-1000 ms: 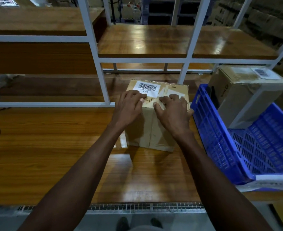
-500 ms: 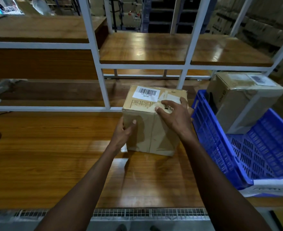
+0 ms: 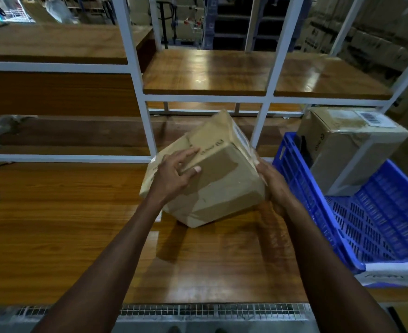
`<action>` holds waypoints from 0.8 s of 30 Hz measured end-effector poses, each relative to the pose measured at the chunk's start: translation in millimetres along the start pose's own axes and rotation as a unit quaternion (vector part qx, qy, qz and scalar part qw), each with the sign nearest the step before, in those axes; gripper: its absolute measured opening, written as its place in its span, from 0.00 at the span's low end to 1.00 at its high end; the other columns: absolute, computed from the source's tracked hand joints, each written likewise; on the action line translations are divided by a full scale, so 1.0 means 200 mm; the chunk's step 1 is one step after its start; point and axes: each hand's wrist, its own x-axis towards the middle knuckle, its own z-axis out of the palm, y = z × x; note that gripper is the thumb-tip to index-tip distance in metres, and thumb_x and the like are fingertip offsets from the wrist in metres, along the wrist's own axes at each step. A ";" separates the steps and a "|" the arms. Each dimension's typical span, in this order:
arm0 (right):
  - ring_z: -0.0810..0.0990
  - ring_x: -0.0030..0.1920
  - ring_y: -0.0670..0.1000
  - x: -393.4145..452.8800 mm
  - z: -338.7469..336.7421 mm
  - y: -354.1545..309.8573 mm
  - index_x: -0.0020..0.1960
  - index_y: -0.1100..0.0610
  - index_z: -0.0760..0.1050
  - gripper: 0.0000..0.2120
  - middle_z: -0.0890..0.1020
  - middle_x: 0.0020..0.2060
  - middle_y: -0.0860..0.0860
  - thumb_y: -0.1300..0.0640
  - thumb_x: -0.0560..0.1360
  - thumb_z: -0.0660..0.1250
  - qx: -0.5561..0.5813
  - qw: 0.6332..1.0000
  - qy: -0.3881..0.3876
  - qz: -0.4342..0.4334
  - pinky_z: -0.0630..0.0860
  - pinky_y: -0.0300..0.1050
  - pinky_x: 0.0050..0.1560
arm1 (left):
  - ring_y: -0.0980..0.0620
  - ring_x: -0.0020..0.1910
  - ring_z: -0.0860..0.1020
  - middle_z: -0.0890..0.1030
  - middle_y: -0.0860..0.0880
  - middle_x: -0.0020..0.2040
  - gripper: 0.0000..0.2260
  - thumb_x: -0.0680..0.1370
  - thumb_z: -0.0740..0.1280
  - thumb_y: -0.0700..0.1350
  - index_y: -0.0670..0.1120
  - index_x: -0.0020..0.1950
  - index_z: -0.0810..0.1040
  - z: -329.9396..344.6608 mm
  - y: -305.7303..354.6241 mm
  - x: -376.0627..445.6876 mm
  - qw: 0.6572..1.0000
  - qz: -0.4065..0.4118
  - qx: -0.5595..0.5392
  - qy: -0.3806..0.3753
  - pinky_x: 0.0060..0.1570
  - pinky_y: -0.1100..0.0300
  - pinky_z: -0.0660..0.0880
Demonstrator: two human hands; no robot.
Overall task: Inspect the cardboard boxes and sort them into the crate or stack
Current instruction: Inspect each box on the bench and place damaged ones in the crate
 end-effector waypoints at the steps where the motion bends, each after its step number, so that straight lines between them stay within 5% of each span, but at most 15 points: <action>1: 0.78 0.69 0.54 0.01 -0.03 0.07 0.76 0.45 0.73 0.25 0.79 0.71 0.50 0.38 0.82 0.64 0.018 1.000 -0.020 0.016 0.72 0.65 0.73 | 0.50 0.72 0.70 0.75 0.60 0.72 0.24 0.76 0.66 0.66 0.65 0.72 0.75 -0.01 -0.01 0.01 0.999 0.009 0.011 -0.030 0.68 0.38 0.73; 5: 0.79 0.69 0.60 -0.03 -0.05 0.26 0.74 0.50 0.76 0.23 0.81 0.68 0.57 0.39 0.84 0.62 0.138 0.988 -0.042 0.063 0.70 0.67 0.73 | 0.47 0.75 0.68 0.73 0.54 0.75 0.21 0.82 0.57 0.64 0.62 0.72 0.75 -0.07 -0.11 0.08 0.995 -0.006 0.091 -0.028 0.73 0.35 0.63; 8: 0.81 0.67 0.62 -0.07 -0.02 0.32 0.69 0.49 0.80 0.19 0.82 0.65 0.58 0.43 0.85 0.60 0.168 0.981 -0.034 0.092 0.73 0.66 0.70 | 0.42 0.80 0.59 0.62 0.51 0.82 0.30 0.79 0.55 0.66 0.61 0.80 0.63 -0.10 -0.17 0.15 0.961 -0.113 0.248 -0.046 0.75 0.35 0.58; 11: 0.83 0.63 0.60 -0.10 0.00 0.35 0.68 0.51 0.80 0.18 0.83 0.64 0.59 0.46 0.87 0.57 0.177 0.978 -0.018 0.105 0.78 0.63 0.64 | 0.41 0.79 0.61 0.63 0.50 0.82 0.35 0.74 0.53 0.69 0.60 0.81 0.63 -0.10 -0.15 0.22 0.948 -0.135 0.275 -0.087 0.74 0.36 0.61; 17: 0.85 0.38 0.50 -0.09 -0.09 0.33 0.63 0.54 0.81 0.18 0.86 0.45 0.52 0.43 0.84 0.61 0.099 0.975 0.055 0.194 0.79 0.45 0.33 | 0.37 0.77 0.60 0.64 0.50 0.80 0.31 0.78 0.65 0.66 0.60 0.80 0.66 -0.02 -0.08 0.24 0.944 -0.133 0.287 -0.097 0.71 0.38 0.64; 22: 0.86 0.56 0.54 0.00 -0.17 0.15 0.59 0.54 0.83 0.15 0.86 0.55 0.54 0.45 0.81 0.68 0.121 0.971 0.206 0.034 0.80 0.47 0.48 | 0.38 0.76 0.59 0.63 0.51 0.80 0.32 0.76 0.66 0.68 0.59 0.78 0.68 0.12 -0.02 0.22 0.943 -0.114 0.297 -0.094 0.69 0.41 0.65; 24: 0.85 0.55 0.49 0.05 -0.16 0.03 0.62 0.55 0.83 0.16 0.85 0.55 0.51 0.46 0.81 0.69 0.054 0.972 0.226 -0.046 0.80 0.41 0.48 | 0.38 0.76 0.60 0.64 0.50 0.79 0.33 0.76 0.67 0.69 0.58 0.78 0.69 0.16 -0.01 0.21 0.944 -0.105 0.300 -0.085 0.69 0.42 0.65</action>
